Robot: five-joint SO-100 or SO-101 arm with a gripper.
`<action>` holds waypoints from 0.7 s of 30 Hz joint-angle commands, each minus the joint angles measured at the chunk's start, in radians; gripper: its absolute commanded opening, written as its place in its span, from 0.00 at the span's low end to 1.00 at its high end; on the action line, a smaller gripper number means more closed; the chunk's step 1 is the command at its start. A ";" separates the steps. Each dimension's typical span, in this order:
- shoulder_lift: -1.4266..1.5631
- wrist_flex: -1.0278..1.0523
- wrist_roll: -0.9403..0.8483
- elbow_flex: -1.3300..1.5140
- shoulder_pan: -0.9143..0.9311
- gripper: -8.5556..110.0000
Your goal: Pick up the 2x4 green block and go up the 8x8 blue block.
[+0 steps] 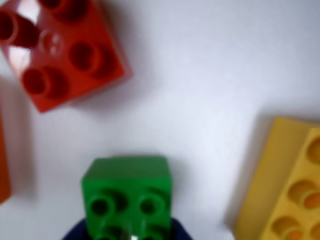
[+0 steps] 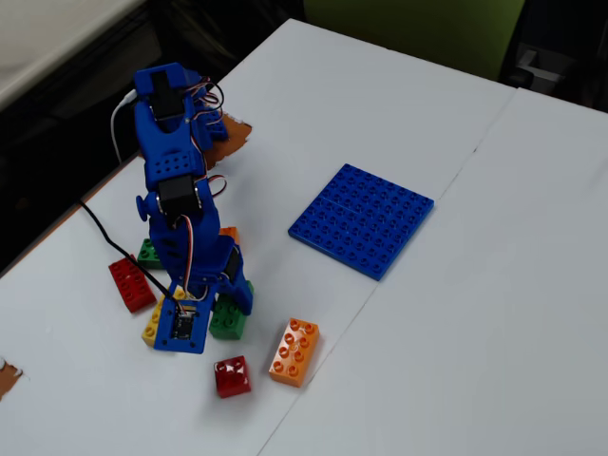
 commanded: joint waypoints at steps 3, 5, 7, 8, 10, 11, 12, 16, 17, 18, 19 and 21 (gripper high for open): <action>0.259 0.152 -0.166 -0.018 -0.057 0.07; 0.328 0.227 -0.256 0.006 -0.078 0.07; 0.397 0.295 -0.368 0.026 -0.098 0.07; 0.428 0.327 -0.479 0.034 -0.109 0.07; 0.486 0.380 -0.637 0.043 -0.129 0.07; 0.541 0.379 -0.712 0.101 -0.143 0.07; 0.592 0.379 -0.738 0.149 -0.158 0.07; 0.761 0.379 -0.769 0.272 -0.242 0.07; 0.792 0.379 -0.762 0.285 -0.268 0.07; 0.813 0.377 -0.747 0.288 -0.295 0.07; 0.833 0.377 -0.732 0.288 -0.321 0.07; 0.856 0.376 -0.693 0.270 -0.370 0.07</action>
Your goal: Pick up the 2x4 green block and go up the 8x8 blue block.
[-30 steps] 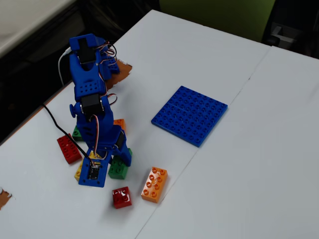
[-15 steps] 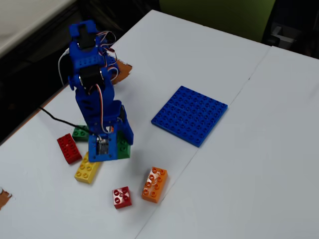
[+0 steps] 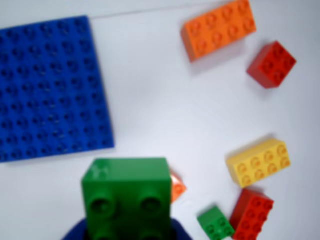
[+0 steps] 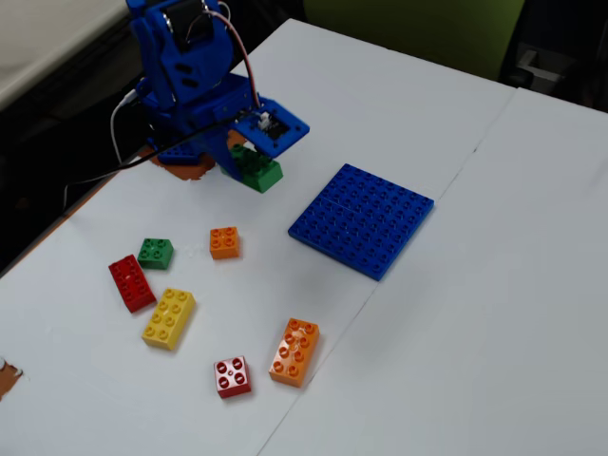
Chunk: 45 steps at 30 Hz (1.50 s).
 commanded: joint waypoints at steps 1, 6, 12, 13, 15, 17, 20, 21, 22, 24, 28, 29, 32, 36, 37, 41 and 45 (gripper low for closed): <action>0.091 0.003 0.046 -0.026 -0.084 0.07; 0.051 -0.017 0.192 -0.184 -0.209 0.07; -0.178 -0.037 0.357 -0.520 -0.322 0.07; -0.189 -0.063 0.365 -0.520 -0.330 0.07; -0.215 -0.103 0.371 -0.520 -0.341 0.07; -0.244 -0.147 0.373 -0.520 -0.342 0.07; -0.301 -0.169 0.368 -0.520 -0.344 0.07; -0.319 -0.169 0.368 -0.518 -0.345 0.07; -0.339 -0.172 0.373 -0.518 -0.348 0.07; -0.377 -0.176 0.385 -0.520 -0.348 0.07; -0.442 -0.176 0.408 -0.520 -0.356 0.07; -0.459 -0.176 0.419 -0.520 -0.359 0.07; -0.508 -0.150 0.422 -0.520 -0.367 0.07; -0.548 -0.121 0.414 -0.522 -0.370 0.07; -0.552 -0.114 0.411 -0.522 -0.367 0.07; -0.572 -0.091 0.405 -0.531 -0.359 0.07; -0.606 -0.074 0.414 -0.568 -0.356 0.07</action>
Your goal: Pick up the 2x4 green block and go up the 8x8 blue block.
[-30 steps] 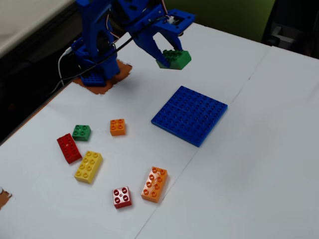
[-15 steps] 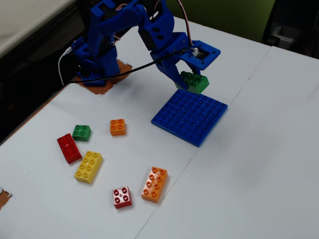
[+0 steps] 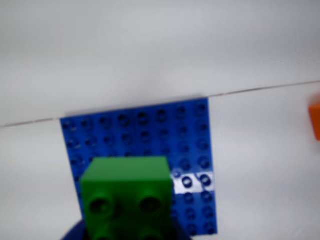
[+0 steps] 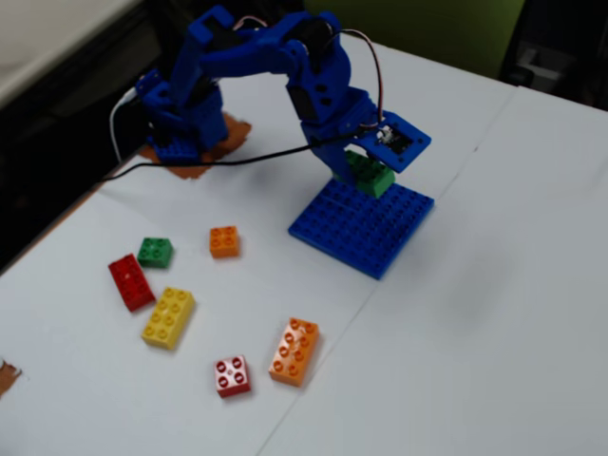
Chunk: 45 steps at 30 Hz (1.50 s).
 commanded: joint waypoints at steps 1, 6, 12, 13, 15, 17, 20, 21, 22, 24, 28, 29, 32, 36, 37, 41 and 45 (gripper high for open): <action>-0.014 0.032 0.000 -0.092 0.006 0.07; -0.032 0.052 -0.021 -0.109 0.021 0.07; -0.034 0.069 -0.084 -0.100 0.012 0.07; -0.035 0.069 -0.091 -0.100 0.008 0.07; -0.035 0.067 -0.094 -0.101 -0.002 0.07; -0.035 0.072 -0.107 -0.106 -0.003 0.07; -0.035 0.080 -0.124 -0.103 -0.003 0.07; -0.035 0.080 -0.124 -0.100 -0.003 0.07; -0.035 0.080 -0.124 -0.098 -0.003 0.07; -0.035 0.080 -0.124 -0.095 -0.006 0.07; -0.038 0.080 -0.123 -0.101 -0.012 0.07; -0.040 0.078 -0.121 -0.104 -0.014 0.07; -0.043 0.071 -0.114 -0.107 -0.023 0.07; -0.048 0.060 -0.112 -0.107 -0.028 0.07; -0.049 0.058 -0.110 -0.107 -0.028 0.07; -0.049 0.048 -0.101 -0.107 -0.034 0.07; -0.049 0.044 -0.101 -0.109 -0.034 0.07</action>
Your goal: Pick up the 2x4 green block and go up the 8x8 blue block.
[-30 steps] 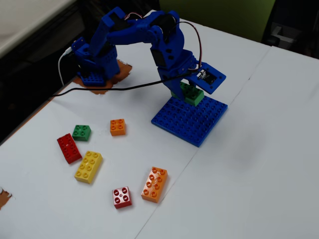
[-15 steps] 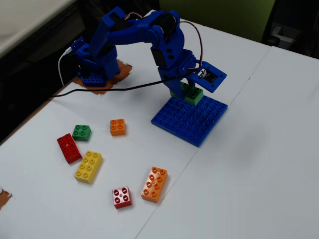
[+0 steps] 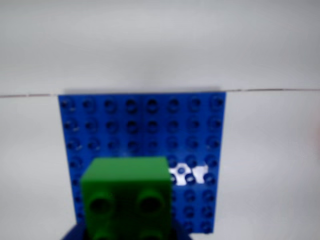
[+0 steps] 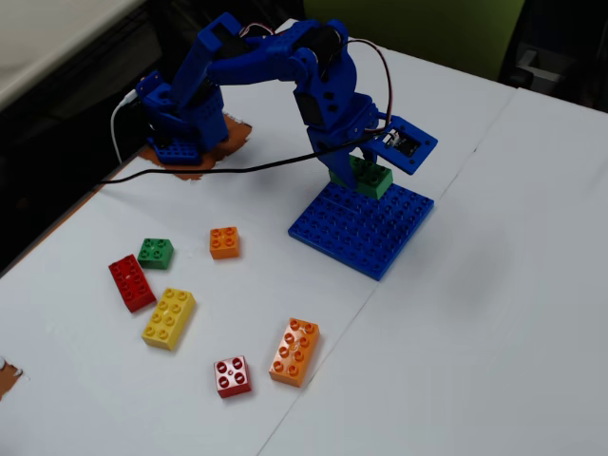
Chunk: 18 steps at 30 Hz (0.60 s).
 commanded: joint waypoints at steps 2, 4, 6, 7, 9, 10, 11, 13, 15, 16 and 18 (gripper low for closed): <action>0.012 -0.023 0.005 -0.046 -0.014 0.07; 0.009 -0.026 0.005 -0.046 -0.012 0.07; 0.006 -0.031 0.005 -0.046 -0.012 0.07; 0.006 -0.031 0.005 -0.046 -0.012 0.07; 0.005 -0.031 0.005 -0.046 -0.012 0.07; 0.003 -0.031 0.005 -0.046 -0.012 0.07; 0.003 -0.031 0.005 -0.046 -0.012 0.07; 0.003 -0.031 0.005 -0.046 -0.012 0.07; 0.003 -0.031 0.005 -0.046 -0.012 0.07; 0.003 -0.031 0.005 -0.046 -0.012 0.07; 0.003 -0.031 0.005 -0.046 -0.012 0.07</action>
